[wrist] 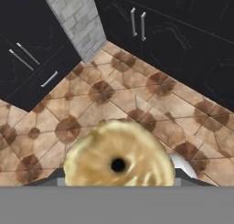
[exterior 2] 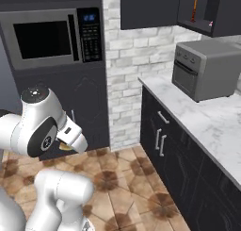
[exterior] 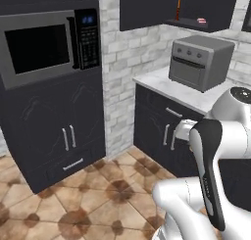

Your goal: Pick the candle and candle from the dining table and place them in the open cabinet. Close the cabinet after placing the objects.

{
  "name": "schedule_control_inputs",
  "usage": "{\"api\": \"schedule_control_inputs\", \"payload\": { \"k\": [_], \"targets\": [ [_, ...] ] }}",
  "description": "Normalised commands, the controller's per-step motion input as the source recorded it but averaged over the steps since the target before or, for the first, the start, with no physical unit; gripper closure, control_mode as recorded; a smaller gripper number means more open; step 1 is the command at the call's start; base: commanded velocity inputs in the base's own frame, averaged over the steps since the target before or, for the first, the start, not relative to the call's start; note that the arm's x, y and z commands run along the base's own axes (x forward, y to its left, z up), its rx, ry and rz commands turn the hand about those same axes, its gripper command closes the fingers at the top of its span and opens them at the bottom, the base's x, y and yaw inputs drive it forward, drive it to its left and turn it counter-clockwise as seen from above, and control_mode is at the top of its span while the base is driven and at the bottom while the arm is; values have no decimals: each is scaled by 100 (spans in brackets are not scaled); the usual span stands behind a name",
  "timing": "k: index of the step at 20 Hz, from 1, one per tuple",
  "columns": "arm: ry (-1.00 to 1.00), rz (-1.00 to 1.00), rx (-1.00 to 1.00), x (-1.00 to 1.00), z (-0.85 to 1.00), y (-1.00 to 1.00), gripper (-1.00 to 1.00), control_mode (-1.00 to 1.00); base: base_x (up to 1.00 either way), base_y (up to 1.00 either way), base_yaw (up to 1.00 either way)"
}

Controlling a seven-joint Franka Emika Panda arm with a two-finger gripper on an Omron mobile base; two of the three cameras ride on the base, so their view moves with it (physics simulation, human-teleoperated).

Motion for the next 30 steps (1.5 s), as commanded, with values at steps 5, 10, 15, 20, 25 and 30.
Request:
{"api": "schedule_control_inputs", "payload": {
  "k": [5, 10, 15, 20, 25, 30],
  "targets": [
    [0, 0, 0, 0, 0, 0, 100, 100, 44, 0, -23],
    [0, 0, 0, 0, 0, 0, 100, 100, 45, 0, -23],
    [0, 0, 0, 0, 0, 0, 100, 100, 48, 0, -23],
    [0, 0, 0, 0, 0, 0, 100, 100, 52, 0, -23],
    [0, 0, 0, 0, 0, 0, 100, 100, 55, 0, -21],
    [0, 0, 0, 0, 0, 0, 100, 100, 54, 0, -20]
  ]
}}
